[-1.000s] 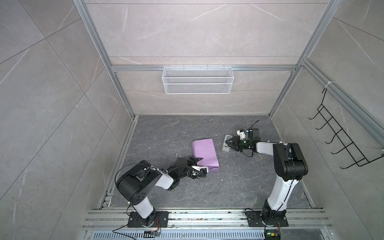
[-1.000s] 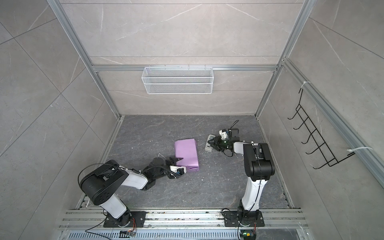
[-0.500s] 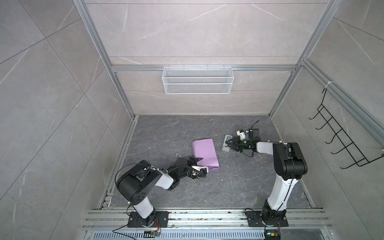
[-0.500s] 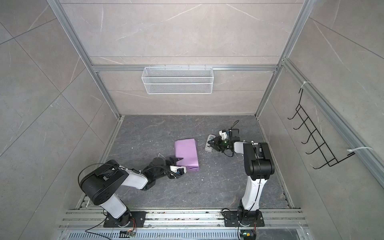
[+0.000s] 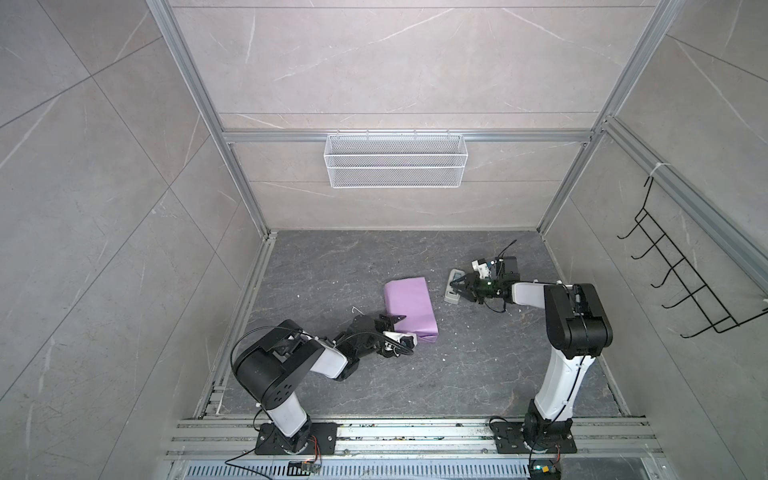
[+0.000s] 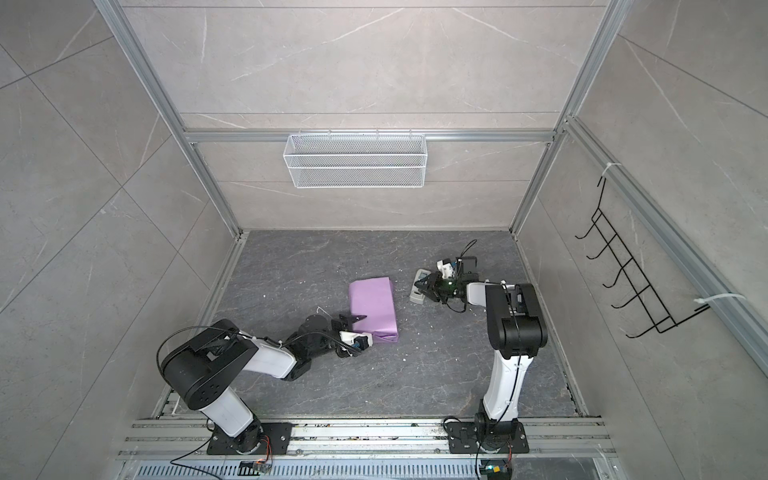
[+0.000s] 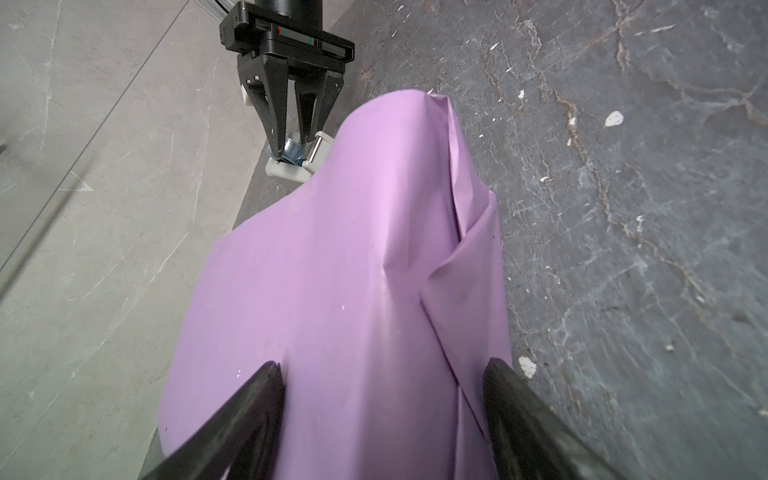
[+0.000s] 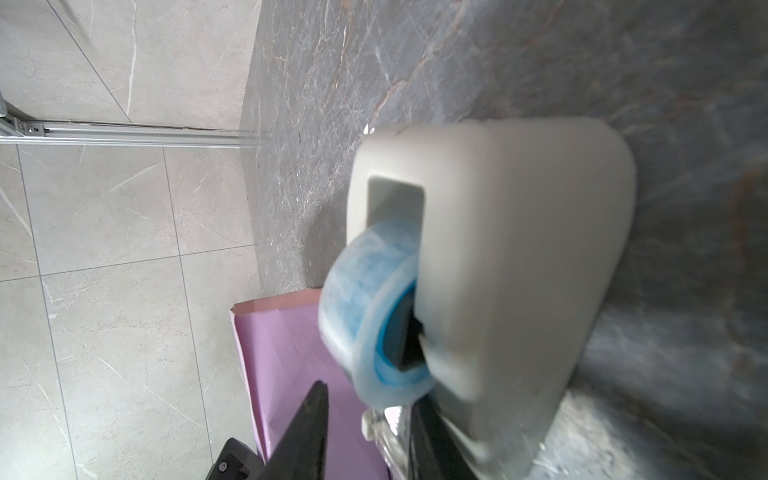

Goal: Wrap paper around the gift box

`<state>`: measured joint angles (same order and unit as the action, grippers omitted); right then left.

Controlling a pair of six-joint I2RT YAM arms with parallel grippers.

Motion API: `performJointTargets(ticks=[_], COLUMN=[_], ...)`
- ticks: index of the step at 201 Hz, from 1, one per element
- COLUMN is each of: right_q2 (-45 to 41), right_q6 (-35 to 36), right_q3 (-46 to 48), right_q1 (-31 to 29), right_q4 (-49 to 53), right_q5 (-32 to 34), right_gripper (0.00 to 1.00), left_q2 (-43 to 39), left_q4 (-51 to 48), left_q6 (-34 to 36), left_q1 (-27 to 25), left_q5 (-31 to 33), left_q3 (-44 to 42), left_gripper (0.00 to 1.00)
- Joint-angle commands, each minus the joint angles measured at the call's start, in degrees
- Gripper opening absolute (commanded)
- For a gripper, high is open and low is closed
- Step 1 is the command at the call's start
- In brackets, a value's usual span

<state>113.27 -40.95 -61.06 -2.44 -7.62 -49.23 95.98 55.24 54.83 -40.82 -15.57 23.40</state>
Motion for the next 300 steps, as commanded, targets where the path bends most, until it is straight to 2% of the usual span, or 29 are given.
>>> performJointTargets(ticks=[1,181,300], right_q2=[3.70,1.79,0.70], right_q6=[-0.10,-3.35,-5.50], right_q3=[0.68,5.41,6.53], right_q1=[-1.18,-1.32,-1.29], right_q4=[5.16,0.33,-6.88], right_q5=[3.71,1.25,-3.56], right_gripper=[0.35,0.29,0.19], left_q2=[1.24,1.29,1.31], left_q4=[-3.78,-3.69,-3.94], left_q6=[-2.18,-2.24,-2.28], left_q1=[0.56,0.56,0.56], left_q5=[-0.07,-0.07,-0.11], left_q3=[0.07,0.03,0.22], left_gripper=[0.77,0.77,0.77])
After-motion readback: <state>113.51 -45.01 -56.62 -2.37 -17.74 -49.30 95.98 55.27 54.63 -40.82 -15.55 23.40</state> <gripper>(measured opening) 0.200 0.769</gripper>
